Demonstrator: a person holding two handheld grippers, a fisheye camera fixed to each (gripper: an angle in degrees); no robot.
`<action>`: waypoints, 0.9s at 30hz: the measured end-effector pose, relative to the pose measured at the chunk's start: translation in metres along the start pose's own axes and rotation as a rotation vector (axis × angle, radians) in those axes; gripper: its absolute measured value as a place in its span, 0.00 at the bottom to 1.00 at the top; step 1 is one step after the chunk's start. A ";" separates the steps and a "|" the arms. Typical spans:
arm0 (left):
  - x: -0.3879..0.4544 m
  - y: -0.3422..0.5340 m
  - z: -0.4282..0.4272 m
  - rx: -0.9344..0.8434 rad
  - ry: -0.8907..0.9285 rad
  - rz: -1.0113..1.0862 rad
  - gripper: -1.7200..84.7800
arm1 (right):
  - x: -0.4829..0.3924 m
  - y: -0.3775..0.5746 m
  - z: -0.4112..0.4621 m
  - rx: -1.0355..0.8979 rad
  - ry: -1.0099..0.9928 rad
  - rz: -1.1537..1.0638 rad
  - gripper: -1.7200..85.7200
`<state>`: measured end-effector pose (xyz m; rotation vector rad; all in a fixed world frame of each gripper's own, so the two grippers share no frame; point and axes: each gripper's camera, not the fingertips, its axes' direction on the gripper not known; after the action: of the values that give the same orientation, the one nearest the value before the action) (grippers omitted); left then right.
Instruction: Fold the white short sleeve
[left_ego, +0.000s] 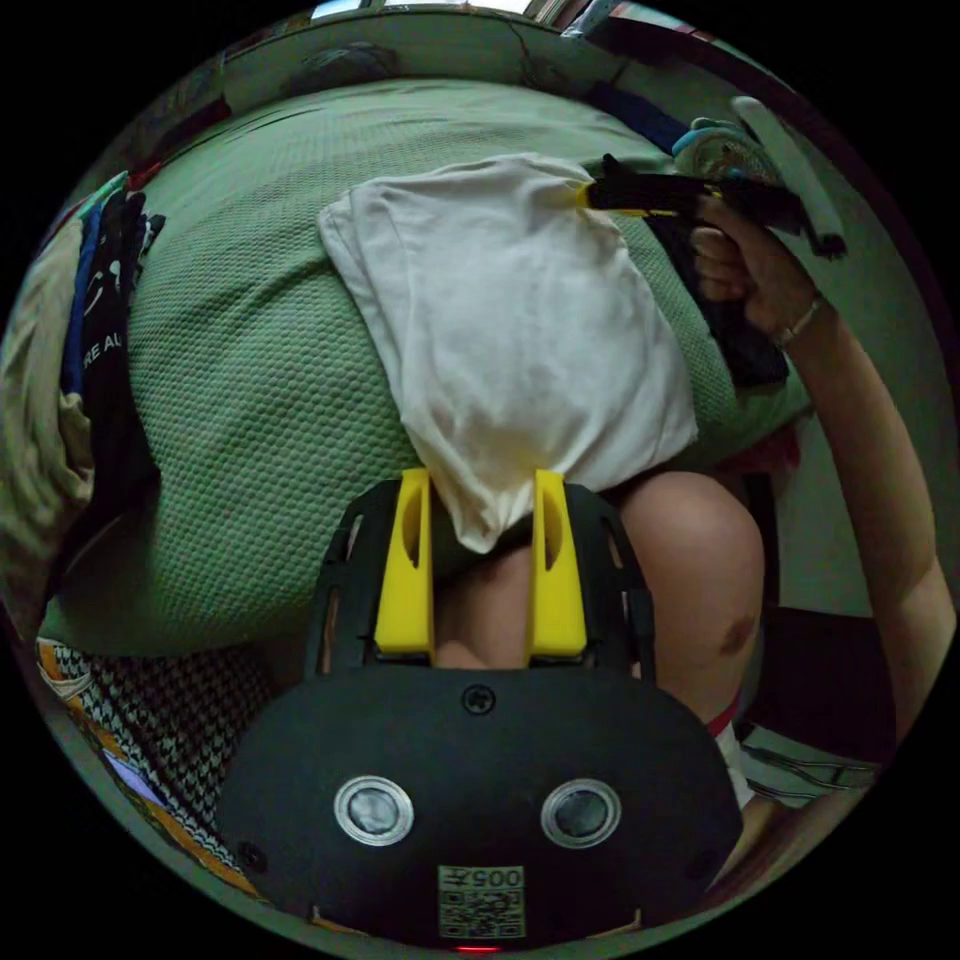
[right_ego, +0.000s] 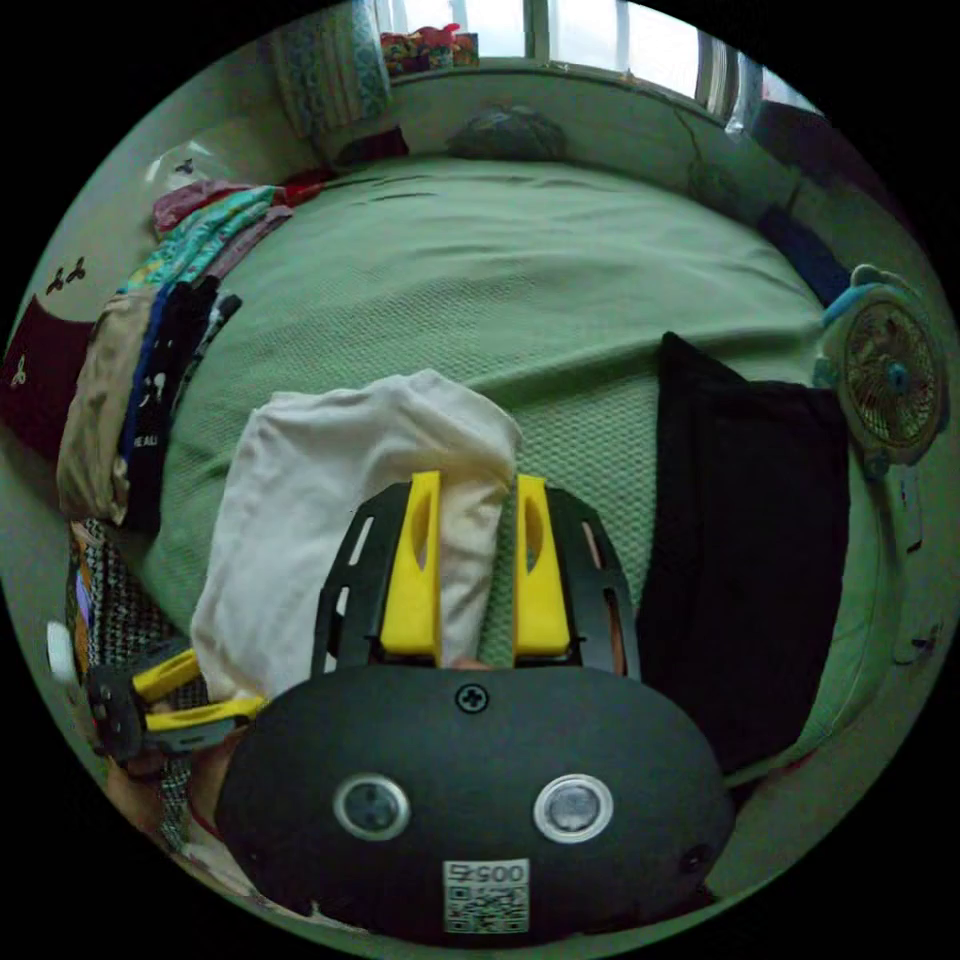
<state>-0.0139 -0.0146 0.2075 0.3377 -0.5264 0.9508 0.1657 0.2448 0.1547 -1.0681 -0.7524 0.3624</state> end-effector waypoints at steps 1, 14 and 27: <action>0.000 0.003 -0.005 -0.006 -0.011 0.005 0.18 | -0.005 -0.005 0.005 -0.028 0.012 -0.004 0.13; -0.019 0.050 -0.076 0.021 0.012 0.059 0.08 | -0.081 -0.008 -0.089 0.147 0.089 -0.093 0.01; -0.069 0.158 -0.219 0.241 0.039 -0.005 0.08 | -0.205 -0.011 -0.223 0.324 0.183 -0.237 0.01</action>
<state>-0.1182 0.1321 -0.0053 0.5361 -0.3748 1.0160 0.1787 -0.0296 0.0269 -0.6881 -0.6227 0.1726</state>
